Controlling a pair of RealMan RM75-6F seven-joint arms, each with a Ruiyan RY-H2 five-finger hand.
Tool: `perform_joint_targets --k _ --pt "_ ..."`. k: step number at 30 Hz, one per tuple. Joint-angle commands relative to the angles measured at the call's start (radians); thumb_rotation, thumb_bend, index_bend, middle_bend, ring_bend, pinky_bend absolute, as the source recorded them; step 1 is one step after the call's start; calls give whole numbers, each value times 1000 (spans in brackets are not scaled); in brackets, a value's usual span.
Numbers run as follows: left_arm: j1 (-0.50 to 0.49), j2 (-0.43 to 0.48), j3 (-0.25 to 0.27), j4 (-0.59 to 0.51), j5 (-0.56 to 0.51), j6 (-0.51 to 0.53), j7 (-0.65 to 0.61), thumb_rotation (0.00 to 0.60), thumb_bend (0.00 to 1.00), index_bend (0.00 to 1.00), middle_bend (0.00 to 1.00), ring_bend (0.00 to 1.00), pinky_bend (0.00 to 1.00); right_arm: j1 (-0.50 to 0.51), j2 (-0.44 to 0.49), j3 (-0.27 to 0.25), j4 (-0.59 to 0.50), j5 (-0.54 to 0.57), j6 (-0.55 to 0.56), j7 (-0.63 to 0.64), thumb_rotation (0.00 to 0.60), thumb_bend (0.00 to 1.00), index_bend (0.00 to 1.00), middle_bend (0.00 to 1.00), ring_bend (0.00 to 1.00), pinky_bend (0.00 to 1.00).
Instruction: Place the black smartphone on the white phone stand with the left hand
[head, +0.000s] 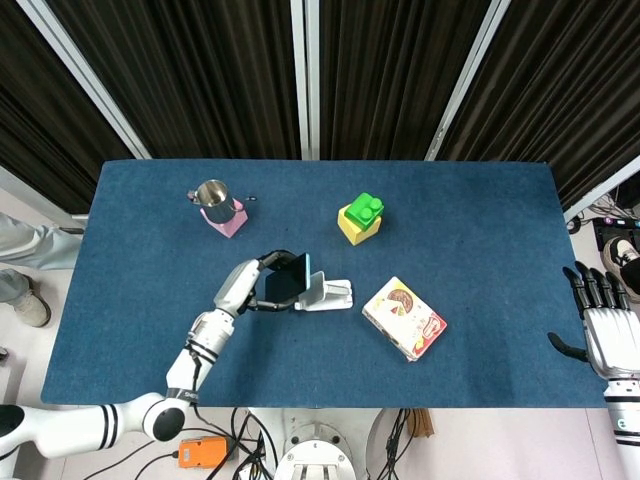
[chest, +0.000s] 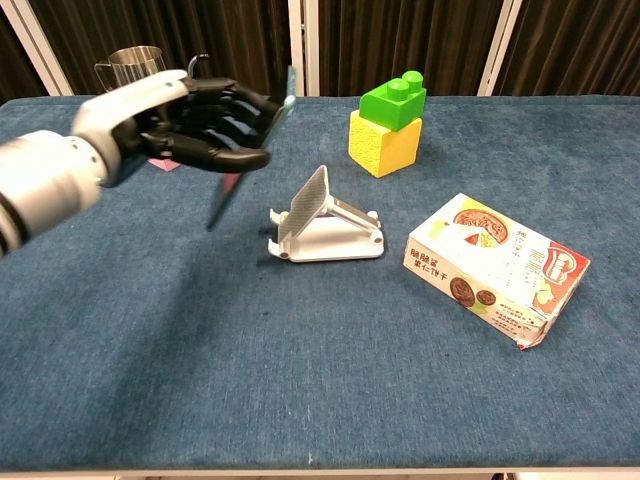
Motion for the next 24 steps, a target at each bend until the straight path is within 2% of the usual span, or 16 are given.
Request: perform_joint_targets --k 1,13,24 --pt "-15 -62 -30 32 -19 10 -32 600 204 495 571 424 338 1 -1 0 2 2 -3 2 600 311 0 55 0 52" --pt "-41 -240 -34 214 53 62 -120 600 212 495 556 400 338 -1 -3 -1 10 13 -13 4 600 311 0 55 0 52" --pt "-46 -322 -6 362 130 94 -184 600 212 496 556 397 338 -3 -5 -1 16 19 -16 7 600 311 0 55 0 52"
